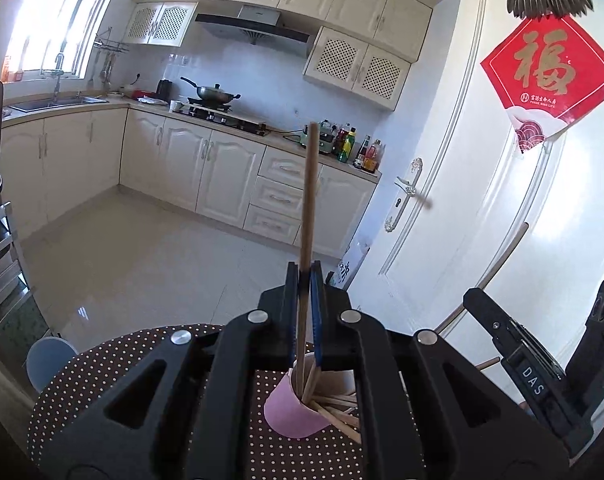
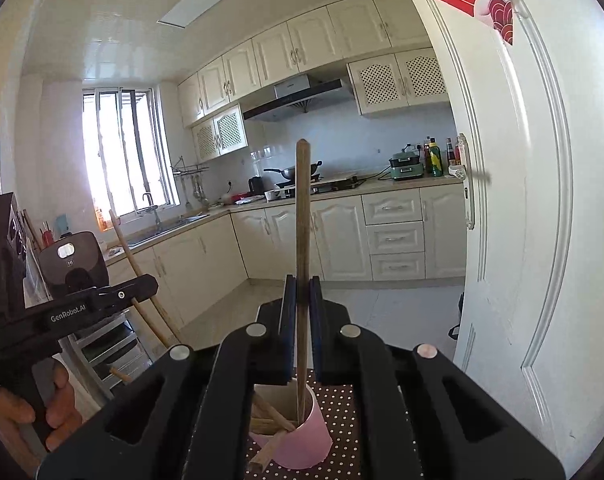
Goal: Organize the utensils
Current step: 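Open the left tool to release its chopstick while the right tool releases its own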
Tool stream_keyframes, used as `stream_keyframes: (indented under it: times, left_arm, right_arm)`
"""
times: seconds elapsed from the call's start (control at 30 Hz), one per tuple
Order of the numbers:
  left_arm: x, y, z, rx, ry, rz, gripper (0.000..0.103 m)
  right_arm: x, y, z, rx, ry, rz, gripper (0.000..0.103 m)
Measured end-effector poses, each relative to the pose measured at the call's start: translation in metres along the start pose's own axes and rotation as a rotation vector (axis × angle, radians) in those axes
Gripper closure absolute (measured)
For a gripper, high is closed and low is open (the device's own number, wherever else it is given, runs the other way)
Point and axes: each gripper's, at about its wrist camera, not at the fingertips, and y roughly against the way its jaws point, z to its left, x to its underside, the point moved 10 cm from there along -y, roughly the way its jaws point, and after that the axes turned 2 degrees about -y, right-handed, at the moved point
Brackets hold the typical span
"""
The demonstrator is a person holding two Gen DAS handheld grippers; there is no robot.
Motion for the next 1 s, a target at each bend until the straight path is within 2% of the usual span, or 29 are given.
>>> stream_keyframes:
  times: [0.17, 0.2, 0.27, 0.3, 0.4, 1.0]
  left_arm:
    - [0.000, -0.001, -0.002, -0.002, -0.005, 0.023, 0.093]
    - [0.000, -0.001, -0.002, -0.008, -0.008, 0.026, 0.086]
    - [0.001, -0.001, -0.002, -0.015, -0.010, 0.030, 0.060]
    - [0.001, 0.000, -0.002, -0.019, -0.011, 0.021, 0.044]
    - [0.001, 0.002, -0.003, -0.036, -0.033, 0.006, 0.044]
    - [0.001, 0.020, -0.010, 0.003, -0.008, 0.019, 0.039]
  right_arm:
    - [0.002, -0.003, 0.004, -0.004, 0.013, 0.015, 0.098]
    - [0.002, -0.003, 0.005, -0.007, 0.014, 0.017, 0.098]
    - [0.004, -0.004, 0.007, -0.008, 0.015, 0.028, 0.098]
    - [0.004, -0.004, 0.007, -0.006, 0.019, 0.029, 0.098]
    - [0.006, -0.005, 0.009, -0.010, 0.027, 0.039, 0.098]
    - [0.019, -0.010, 0.024, -0.026, 0.059, 0.122, 0.095]
